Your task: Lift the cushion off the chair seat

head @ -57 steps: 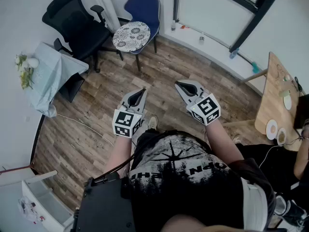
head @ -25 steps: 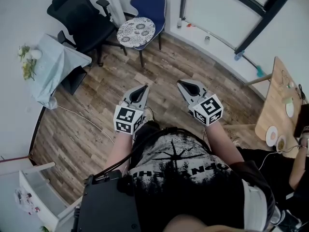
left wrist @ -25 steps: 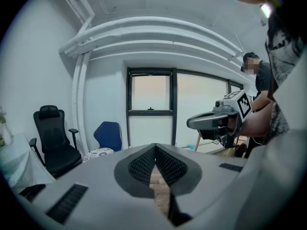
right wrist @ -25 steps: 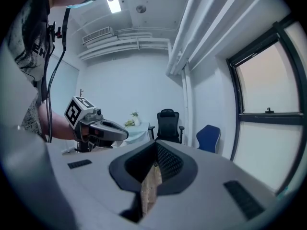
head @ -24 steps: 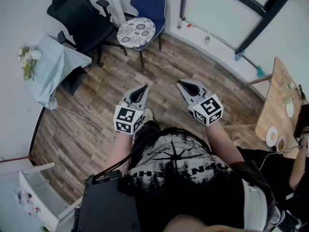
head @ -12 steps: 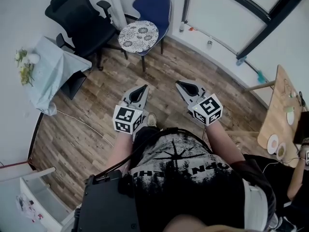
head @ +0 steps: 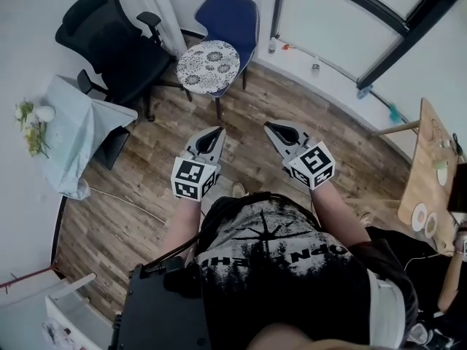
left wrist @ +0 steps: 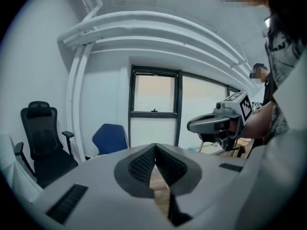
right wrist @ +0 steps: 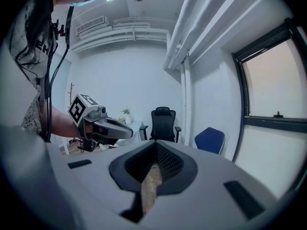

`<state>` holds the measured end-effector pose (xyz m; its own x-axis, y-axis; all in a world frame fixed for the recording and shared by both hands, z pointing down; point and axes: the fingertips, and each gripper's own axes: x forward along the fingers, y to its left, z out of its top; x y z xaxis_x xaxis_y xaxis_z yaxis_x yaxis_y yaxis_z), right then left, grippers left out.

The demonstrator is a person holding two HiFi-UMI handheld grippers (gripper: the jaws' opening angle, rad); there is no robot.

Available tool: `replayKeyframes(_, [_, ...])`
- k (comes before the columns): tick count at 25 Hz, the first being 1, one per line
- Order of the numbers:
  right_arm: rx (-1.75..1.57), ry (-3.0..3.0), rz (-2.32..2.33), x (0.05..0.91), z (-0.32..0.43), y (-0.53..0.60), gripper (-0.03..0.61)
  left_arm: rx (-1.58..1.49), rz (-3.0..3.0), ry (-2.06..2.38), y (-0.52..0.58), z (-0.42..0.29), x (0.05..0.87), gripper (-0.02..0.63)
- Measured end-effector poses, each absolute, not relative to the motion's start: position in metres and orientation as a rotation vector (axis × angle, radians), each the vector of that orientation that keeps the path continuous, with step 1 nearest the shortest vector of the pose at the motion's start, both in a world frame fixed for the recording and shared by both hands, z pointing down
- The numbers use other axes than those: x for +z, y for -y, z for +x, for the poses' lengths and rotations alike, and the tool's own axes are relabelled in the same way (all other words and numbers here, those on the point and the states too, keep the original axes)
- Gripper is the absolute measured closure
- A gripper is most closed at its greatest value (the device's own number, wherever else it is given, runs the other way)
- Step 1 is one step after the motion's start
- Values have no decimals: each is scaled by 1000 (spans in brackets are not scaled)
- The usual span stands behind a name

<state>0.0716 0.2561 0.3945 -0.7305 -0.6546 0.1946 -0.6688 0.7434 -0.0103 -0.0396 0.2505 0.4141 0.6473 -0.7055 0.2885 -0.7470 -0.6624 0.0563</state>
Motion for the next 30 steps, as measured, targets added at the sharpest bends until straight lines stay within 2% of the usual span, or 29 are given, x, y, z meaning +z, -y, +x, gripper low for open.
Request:
replayKeyframes(16, [75, 2725, 1181, 398, 8, -172, 560, 375, 2723, 1092, -168, -99, 435, 601])
replayKeyframes(30, [115, 2690, 1090, 407, -6, -125, 560, 315, 2671, 1143, -129, -117, 440, 601])
